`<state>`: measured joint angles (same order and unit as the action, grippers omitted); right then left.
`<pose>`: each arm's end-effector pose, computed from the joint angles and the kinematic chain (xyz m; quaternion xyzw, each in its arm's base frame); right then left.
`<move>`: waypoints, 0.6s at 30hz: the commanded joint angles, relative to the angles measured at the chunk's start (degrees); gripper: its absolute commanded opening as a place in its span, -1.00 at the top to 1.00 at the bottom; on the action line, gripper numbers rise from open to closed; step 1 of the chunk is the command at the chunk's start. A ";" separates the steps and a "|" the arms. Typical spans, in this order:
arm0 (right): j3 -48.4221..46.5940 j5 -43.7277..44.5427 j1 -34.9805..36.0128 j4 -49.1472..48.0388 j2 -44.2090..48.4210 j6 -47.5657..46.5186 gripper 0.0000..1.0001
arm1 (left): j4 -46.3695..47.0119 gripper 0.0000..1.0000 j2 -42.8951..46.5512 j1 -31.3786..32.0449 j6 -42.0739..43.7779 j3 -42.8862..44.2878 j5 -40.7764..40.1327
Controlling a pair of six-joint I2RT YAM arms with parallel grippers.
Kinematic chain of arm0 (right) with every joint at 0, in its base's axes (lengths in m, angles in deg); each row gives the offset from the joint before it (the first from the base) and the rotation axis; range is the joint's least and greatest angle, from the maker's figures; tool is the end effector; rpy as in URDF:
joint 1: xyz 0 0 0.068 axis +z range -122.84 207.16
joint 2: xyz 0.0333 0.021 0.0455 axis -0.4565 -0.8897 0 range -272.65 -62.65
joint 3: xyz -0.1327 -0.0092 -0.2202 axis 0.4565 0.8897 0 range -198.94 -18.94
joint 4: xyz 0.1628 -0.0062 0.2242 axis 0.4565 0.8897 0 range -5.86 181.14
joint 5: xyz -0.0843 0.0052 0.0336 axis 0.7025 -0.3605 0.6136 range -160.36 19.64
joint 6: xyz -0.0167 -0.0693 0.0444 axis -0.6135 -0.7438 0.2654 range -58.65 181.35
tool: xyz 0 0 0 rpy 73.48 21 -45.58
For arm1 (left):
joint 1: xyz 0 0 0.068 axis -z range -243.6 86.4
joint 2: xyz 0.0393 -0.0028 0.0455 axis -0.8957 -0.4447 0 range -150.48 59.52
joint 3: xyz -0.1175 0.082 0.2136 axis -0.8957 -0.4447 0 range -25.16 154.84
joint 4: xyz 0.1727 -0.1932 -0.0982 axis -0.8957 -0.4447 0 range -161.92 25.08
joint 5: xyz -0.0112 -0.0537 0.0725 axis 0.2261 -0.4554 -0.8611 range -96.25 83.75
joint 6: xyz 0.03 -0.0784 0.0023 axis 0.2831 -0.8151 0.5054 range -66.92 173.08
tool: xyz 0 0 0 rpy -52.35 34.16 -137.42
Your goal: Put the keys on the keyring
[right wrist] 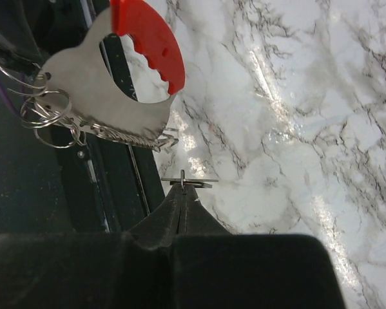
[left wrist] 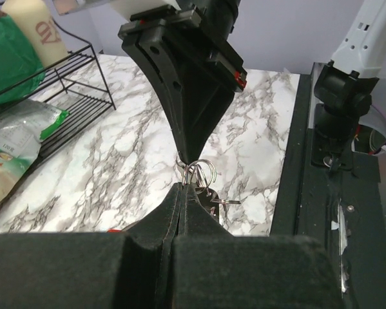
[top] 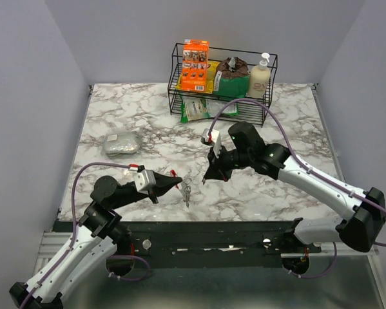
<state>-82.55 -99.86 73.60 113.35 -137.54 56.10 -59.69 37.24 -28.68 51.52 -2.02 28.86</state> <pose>0.2002 0.2632 0.2709 -0.4788 0.7439 0.3589 0.2977 0.1274 -0.1404 0.2856 0.3978 0.5462 -0.4134 0.6103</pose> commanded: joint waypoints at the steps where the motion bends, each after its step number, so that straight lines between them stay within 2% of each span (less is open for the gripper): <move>1: -0.72 -4.60 0.41 -1.61 2.99 -1.77 0.99 | 4.87 1.00 1.71 0.24 -0.11 0.16 5.05; 7: -0.11 -4.52 0.50 -2.84 5.28 -1.60 0.99 | 9.70 1.00 1.72 0.15 -4.41 -1.34 4.97; 12: 1.30 -1.10 0.41 -5.29 8.62 -1.95 0.99 | 24.88 1.00 1.02 0.24 -13.88 -6.94 3.39; 18: 2.97 2.08 0.41 -10.13 13.37 -2.04 0.99 | 42.30 1.00 -1.00 0.15 -20.23 -13.10 1.54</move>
<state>-80.65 -100.25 73.62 108.50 -126.92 55.20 -34.20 37.04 -28.64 37.79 -12.21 31.95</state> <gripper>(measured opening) 0.012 0.009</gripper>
